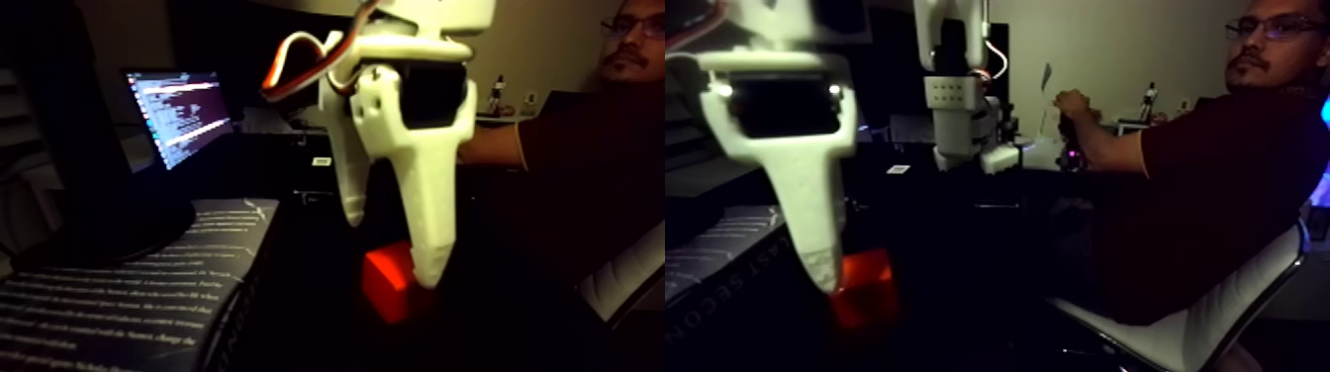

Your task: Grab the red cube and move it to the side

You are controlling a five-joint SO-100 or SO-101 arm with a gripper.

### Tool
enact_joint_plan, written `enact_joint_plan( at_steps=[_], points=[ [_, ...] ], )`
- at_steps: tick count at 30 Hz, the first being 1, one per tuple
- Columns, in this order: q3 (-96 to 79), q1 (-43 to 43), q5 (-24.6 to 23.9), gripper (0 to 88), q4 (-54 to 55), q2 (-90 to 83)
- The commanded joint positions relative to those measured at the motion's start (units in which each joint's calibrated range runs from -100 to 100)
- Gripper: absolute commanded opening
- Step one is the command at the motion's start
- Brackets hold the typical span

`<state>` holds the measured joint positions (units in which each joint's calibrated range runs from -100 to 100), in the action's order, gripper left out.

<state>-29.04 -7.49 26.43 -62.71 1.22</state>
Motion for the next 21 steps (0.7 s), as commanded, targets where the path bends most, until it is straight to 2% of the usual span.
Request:
enact_joint_plan(
  at_steps=[1,21],
  points=[
    [-1.6,0.0,0.4,30.2,0.0,-4.6],
    [-5.5,3.0,-1.3,30.2,2.6,-6.8]
  ],
)
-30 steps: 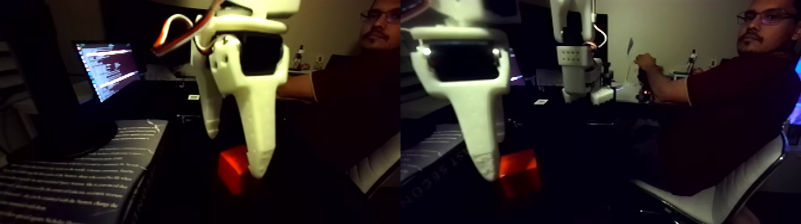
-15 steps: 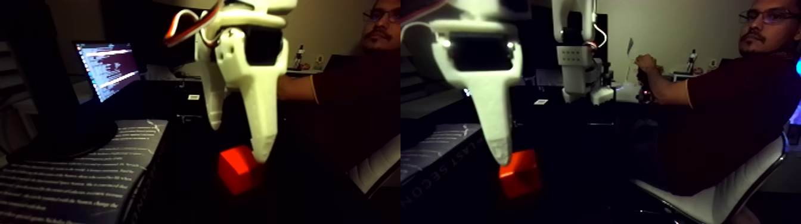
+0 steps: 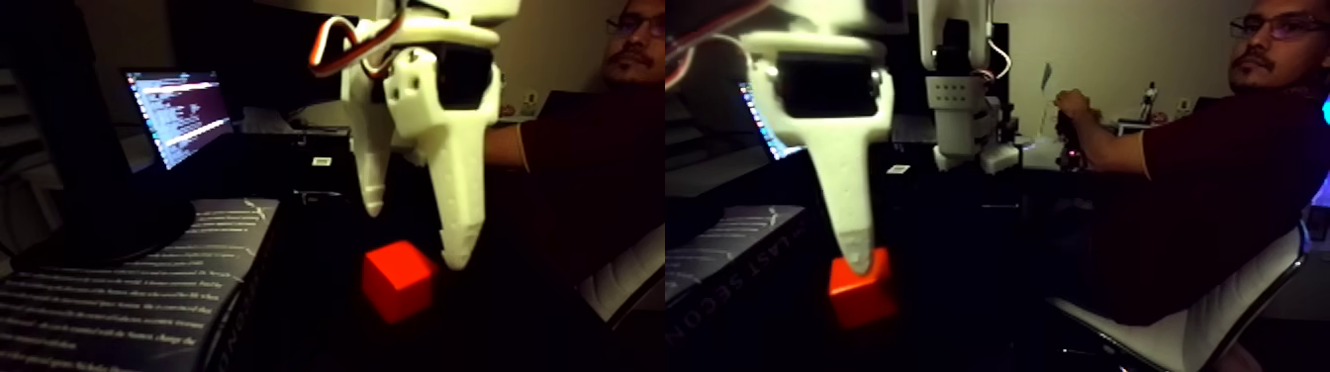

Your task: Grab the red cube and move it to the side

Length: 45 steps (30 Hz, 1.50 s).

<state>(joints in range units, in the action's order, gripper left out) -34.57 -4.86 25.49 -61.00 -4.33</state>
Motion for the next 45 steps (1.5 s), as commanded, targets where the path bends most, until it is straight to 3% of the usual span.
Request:
enact_joint_plan(
  at_steps=[1,45],
  points=[
    [0.1,0.4,-0.6,30.2,0.9,-1.2],
    [-2.4,0.4,-0.9,30.2,5.9,3.1]
  ],
)
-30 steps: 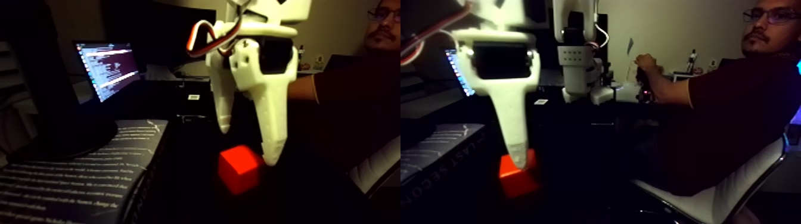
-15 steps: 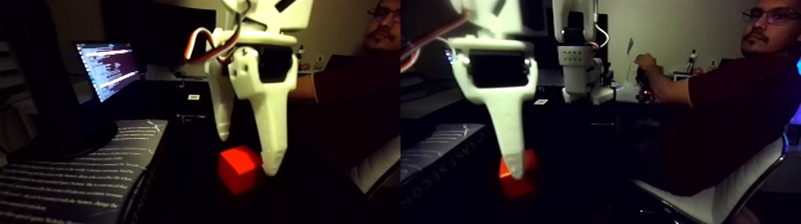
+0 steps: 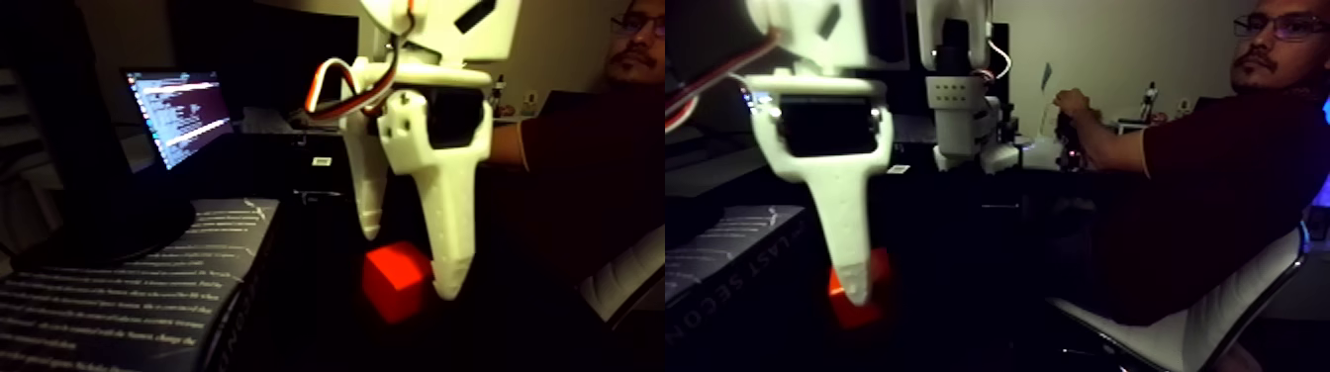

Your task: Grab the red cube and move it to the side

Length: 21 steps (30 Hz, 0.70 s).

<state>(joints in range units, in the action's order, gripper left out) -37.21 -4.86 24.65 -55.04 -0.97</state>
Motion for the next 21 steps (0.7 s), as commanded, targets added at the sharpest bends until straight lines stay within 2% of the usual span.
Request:
enact_joint_plan(
  at_steps=[1,21],
  points=[
    [0.2,0.4,-0.1,30.2,0.1,-0.2],
    [-0.7,2.6,-1.0,30.2,1.4,1.4]
  ],
)
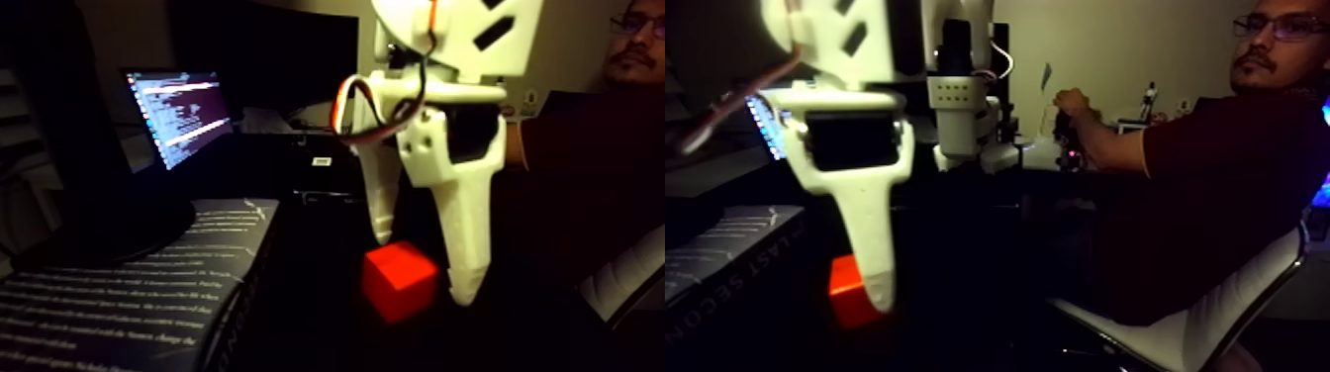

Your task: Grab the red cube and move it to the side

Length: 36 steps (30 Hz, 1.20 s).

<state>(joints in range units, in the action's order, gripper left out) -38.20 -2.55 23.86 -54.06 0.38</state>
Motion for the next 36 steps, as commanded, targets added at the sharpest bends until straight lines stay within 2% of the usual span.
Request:
enact_joint_plan(
  at_steps=[1,36],
  points=[
    [0.4,0.3,-0.3,30.2,0.5,0.0],
    [1.5,-1.9,-0.8,30.1,2.2,1.0]
  ],
)
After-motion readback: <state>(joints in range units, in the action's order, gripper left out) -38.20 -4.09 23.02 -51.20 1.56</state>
